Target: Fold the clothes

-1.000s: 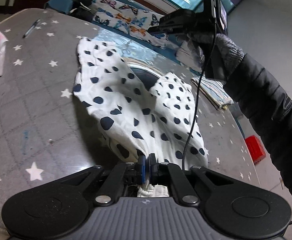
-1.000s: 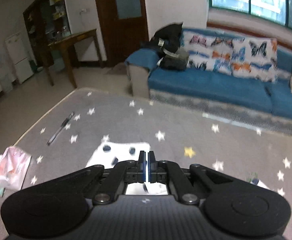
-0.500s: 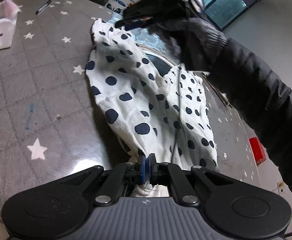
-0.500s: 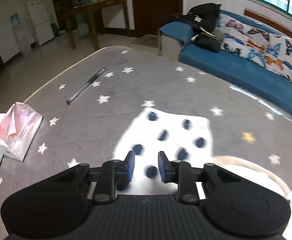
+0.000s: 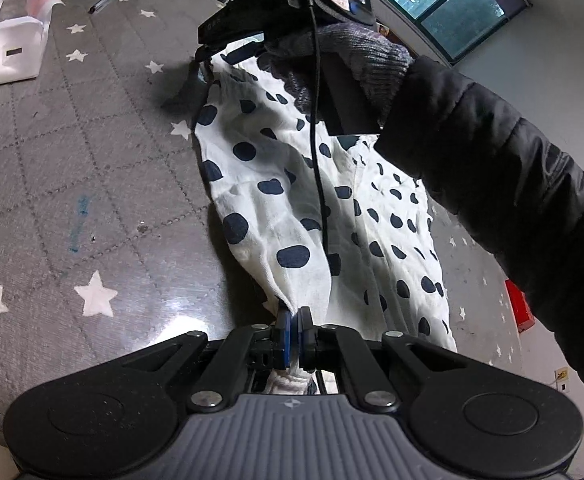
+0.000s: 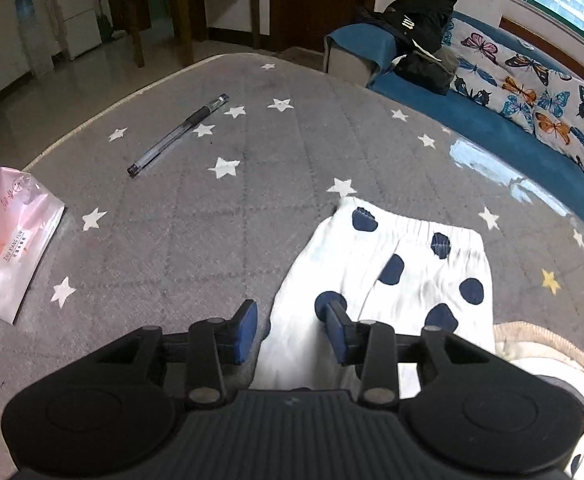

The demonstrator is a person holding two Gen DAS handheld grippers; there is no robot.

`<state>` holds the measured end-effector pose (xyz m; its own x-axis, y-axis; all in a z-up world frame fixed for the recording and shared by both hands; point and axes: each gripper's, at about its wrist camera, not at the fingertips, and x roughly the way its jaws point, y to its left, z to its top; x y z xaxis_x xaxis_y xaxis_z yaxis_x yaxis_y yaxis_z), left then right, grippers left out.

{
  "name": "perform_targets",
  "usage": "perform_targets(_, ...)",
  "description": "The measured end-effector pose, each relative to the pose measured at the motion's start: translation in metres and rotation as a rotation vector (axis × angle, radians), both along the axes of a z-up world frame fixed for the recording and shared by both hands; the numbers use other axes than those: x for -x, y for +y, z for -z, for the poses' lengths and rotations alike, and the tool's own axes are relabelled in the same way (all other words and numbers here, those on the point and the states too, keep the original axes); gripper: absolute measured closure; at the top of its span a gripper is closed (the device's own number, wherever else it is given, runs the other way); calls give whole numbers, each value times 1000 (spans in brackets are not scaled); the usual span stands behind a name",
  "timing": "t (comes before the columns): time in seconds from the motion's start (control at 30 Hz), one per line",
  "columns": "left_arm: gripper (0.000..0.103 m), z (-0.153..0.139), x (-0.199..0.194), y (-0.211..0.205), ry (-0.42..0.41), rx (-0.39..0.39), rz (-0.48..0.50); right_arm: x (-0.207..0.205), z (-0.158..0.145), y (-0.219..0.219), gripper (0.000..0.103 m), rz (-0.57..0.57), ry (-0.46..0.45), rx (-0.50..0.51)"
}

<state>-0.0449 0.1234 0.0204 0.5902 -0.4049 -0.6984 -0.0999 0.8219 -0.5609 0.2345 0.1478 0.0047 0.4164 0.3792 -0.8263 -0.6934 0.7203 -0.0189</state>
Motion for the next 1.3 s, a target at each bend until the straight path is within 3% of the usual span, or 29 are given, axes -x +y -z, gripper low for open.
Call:
perform_targets(0.1,99,-1,-1,-2,7,-10,-1,1,-1,1,71,-8,0,-2)
perform_targets(0.13,99,-1,-1,-3,11,-14,-1,1,-2,1,79,-10,-4,-1)
perform_targets(0.27,99,-2,-2,-5,21,-42,-6,0,-3,-2,92,-6,-20,6)
perform_targets(0.37,99,-3,-1,-7,29,-65,-10,-2,-4,-7,96,6,-21,1)
perform_targets(0.6,99,-5,-3,-10,36,-94,-6,-10,-18,-34,98,56,-13,-56)
perform_targets(0.9,99,-22,0,-18,-16,-87,22,-22,-46,-85,99,136,-9,-135)
perform_targets(1.1,99,-40,1,-30,-65,-74,80,-31,-64,-135,99,203,3,-205)
perform_targets(1.3,99,-50,-3,-55,-98,-58,165,-43,-64,-203,99,294,28,-277)
